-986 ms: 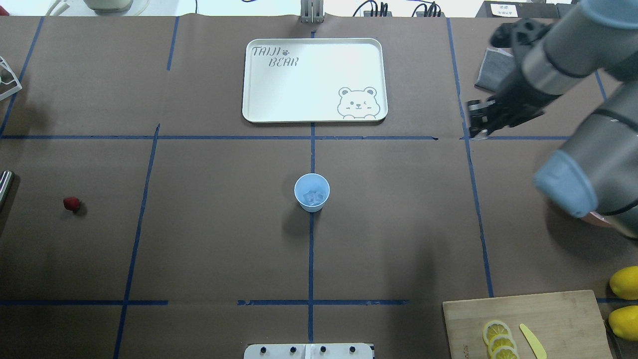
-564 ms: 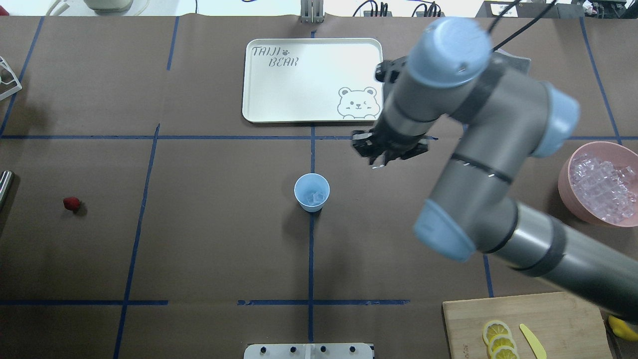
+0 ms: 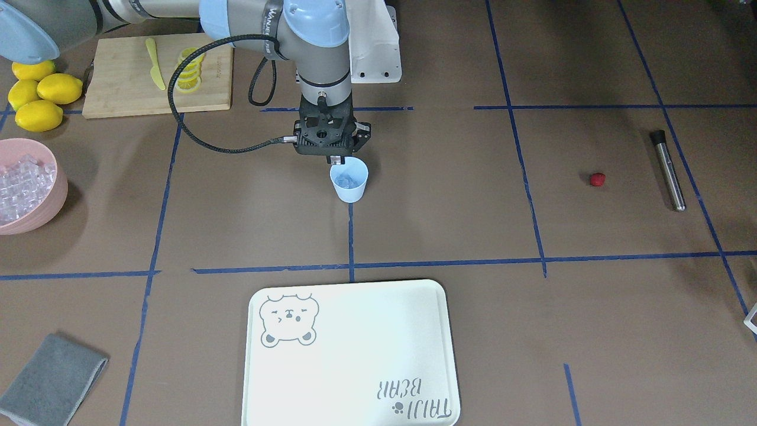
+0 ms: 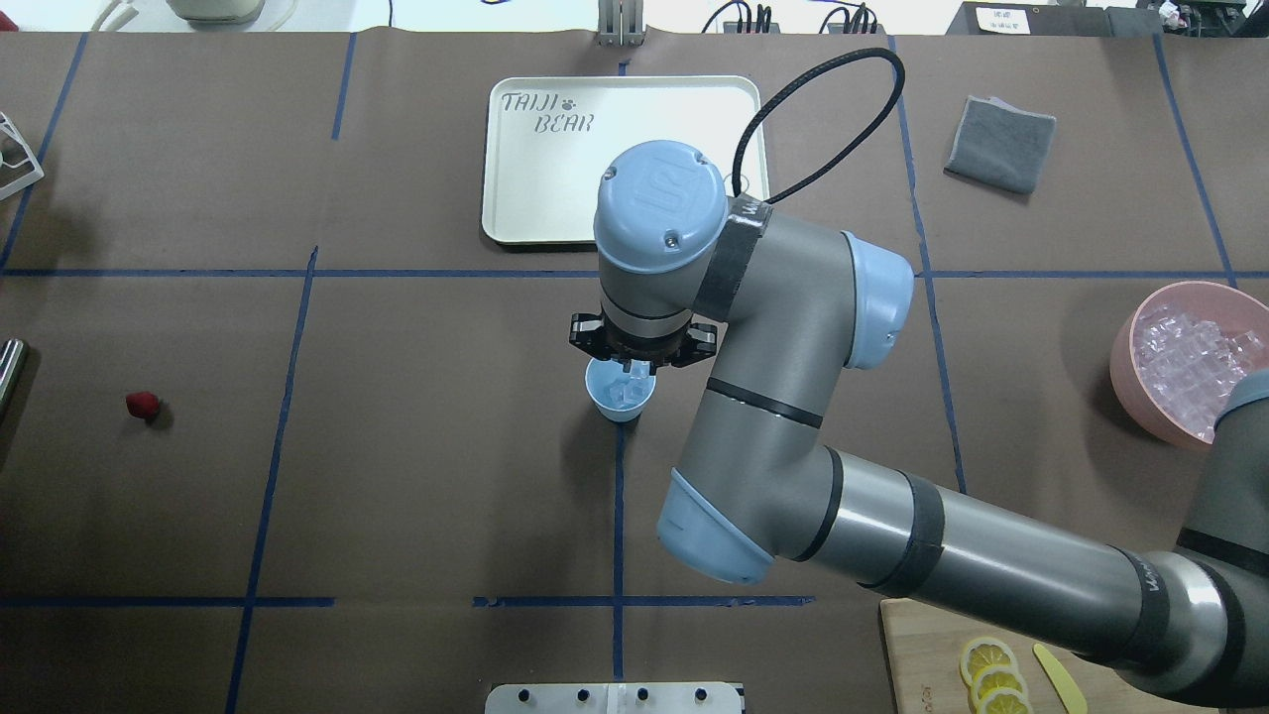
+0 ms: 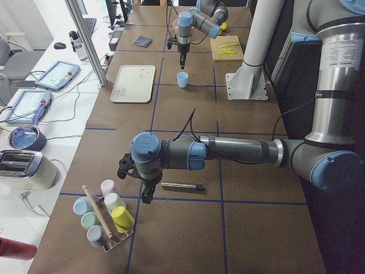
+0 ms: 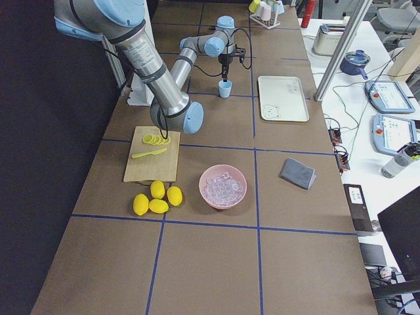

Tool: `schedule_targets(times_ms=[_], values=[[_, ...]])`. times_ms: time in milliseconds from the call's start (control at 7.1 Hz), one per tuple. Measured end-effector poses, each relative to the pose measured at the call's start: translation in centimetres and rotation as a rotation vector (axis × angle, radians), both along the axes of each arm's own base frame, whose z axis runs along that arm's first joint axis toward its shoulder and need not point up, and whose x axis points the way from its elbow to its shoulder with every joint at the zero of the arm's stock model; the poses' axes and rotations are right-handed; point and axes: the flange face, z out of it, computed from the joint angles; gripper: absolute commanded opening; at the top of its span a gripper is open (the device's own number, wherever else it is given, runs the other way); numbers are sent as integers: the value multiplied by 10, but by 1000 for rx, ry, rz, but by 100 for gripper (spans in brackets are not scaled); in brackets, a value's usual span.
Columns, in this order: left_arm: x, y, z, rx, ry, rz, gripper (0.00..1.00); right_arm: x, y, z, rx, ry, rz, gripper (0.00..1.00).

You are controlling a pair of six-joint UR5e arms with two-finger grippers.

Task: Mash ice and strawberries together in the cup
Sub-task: 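Open the right gripper to drop the ice cube into the light-blue cup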

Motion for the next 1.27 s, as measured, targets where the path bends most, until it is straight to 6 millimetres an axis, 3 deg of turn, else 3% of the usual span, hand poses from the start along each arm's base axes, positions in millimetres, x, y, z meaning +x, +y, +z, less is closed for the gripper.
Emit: schedule_targets(times_ms=[282, 423, 564, 845, 1268], values=[[0, 0, 0, 1, 0, 0, 100, -19, -5, -5, -7, 23, 10, 4], [0, 0, 0, 1, 0, 0, 100, -25, -5, -5, -10, 30, 9, 12], [0, 0, 0, 2, -1, 0, 100, -27, -5, -5, -12, 33, 9, 29], [0, 0, -1, 4, -1, 0, 100, -28, -5, -5, -13, 34, 9, 85], [0, 0, -3, 7, -2, -1, 100, -28, -6, -5, -13, 33, 10, 86]])
